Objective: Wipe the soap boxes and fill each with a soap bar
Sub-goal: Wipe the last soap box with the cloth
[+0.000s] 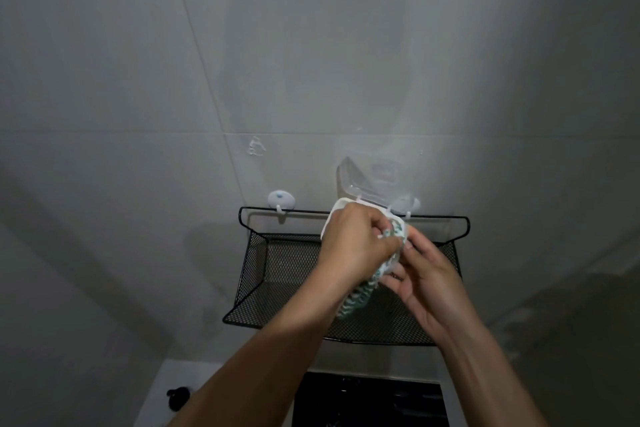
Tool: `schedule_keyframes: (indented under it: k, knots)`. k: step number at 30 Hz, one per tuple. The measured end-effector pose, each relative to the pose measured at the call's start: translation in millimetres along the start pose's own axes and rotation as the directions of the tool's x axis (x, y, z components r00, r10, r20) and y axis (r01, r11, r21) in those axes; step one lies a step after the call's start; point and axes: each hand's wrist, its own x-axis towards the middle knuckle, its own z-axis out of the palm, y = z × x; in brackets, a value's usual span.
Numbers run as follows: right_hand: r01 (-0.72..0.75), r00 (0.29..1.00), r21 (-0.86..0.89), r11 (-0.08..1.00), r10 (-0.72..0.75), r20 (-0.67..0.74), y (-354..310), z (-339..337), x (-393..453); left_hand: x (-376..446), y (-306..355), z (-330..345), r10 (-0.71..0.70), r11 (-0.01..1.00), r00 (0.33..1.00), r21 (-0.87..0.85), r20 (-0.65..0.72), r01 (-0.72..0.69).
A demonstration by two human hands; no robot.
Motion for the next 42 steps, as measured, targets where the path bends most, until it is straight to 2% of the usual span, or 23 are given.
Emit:
schedule_keyframes:
  k: [4, 8, 11, 15, 18, 22, 24, 27, 29, 31, 33, 35, 38, 42]
  knots:
    - [-0.011, 0.999, 0.03, 0.999, 0.012, -0.038, -4.5, -6.2, 1.8, -9.3, 4.4, -2.4, 0.135, 0.971, 0.987, 0.189, 0.084, -0.149]
    - [-0.013, 0.996, -0.096, 0.995, 0.004, -0.094, -10.2, -12.1, 2.4, -22.5, -3.3, -0.7, 0.306, 0.856, 0.936, 0.38, 0.172, -0.35]
    - [-0.044, 0.988, -0.151, 0.988, 0.021, -0.152, -14.2, -17.6, -0.6, -29.6, -20.7, -0.2, 0.374, 0.782, 0.918, 0.487, 0.134, -0.39]
    - [-0.102, 0.976, -0.166, 0.981, 0.067, -0.206, -21.7, -27.4, -5.7, -32.1, -48.6, -9.5, 0.283, 0.825, 0.959, 0.502, 0.032, -0.26]
    - [-0.148, 0.965, -0.165, 0.975, 0.106, -0.24, -20.8, -28.8, -7.3, -34.9, -56.1, -8.3, 0.277, 0.837, 0.961, 0.486, 0.021, -0.252]
    - [-0.164, 0.95, -0.174, 0.971, 0.107, -0.294, -25.2, -38.1, -6.7, -37.5, -75.8, -9.0, 0.215, 0.883, 0.971, 0.445, -0.103, -0.149]
    - [-0.166, 0.953, -0.195, 0.967, 0.107, -0.283, -28.8, -44.8, -7.1, -39.9, -90.2, -5.5, 0.107, 0.893, 0.992, 0.444, -0.067, -0.066]
    - [-0.175, 0.968, -0.227, 0.958, 0.125, -0.22, -28.9, -44.7, -7.6, -45.0, -103.3, 7.2, -0.021, 0.852, 0.99, 0.521, 0.14, -0.056]
    - [-0.177, 0.974, -0.247, 0.953, 0.134, -0.182, -27.4, -41.8, -7.5, -46.3, -109.6, 12.1, -0.047, 0.87, 0.968, 0.486, 0.246, -0.081]
    - [-0.173, 0.979, -0.28, 0.944, 0.134, -0.154, -26.8, -40.3, -7.6, -42.6, -114.0, 9.7, -0.044, 0.901, 0.961, 0.426, 0.272, -0.079]
    - [-0.165, 0.983, -0.319, 0.933, 0.131, -0.126, -26.7, -39.3, -8.7, -35.0, -113.7, -1.5, -0.033, 0.943, 0.978, 0.329, 0.206, -0.037]
    - [-0.151, 0.988, -0.353, 0.923, 0.126, -0.092, -26.9, -37.3, -9.3, -24.4, -108.3, -18.4, -0.022, 0.983, 0.998, 0.184, 0.056, 0.011]
    - [-0.124, 0.992, -0.45, 0.884, 0.093, -0.09, -25.4, -31.4, -9.2, -10.8, -94.5, -44.4, -0.018, 0.999, 0.992, -0.037, -0.124, 0.014]
    - [-0.108, 0.991, -0.55, 0.828, 0.048, -0.122, -23.0, -28.4, -4.3, -3.5, -78.6, -59.2, 0.019, 0.999, 0.992, -0.043, -0.125, -0.024]
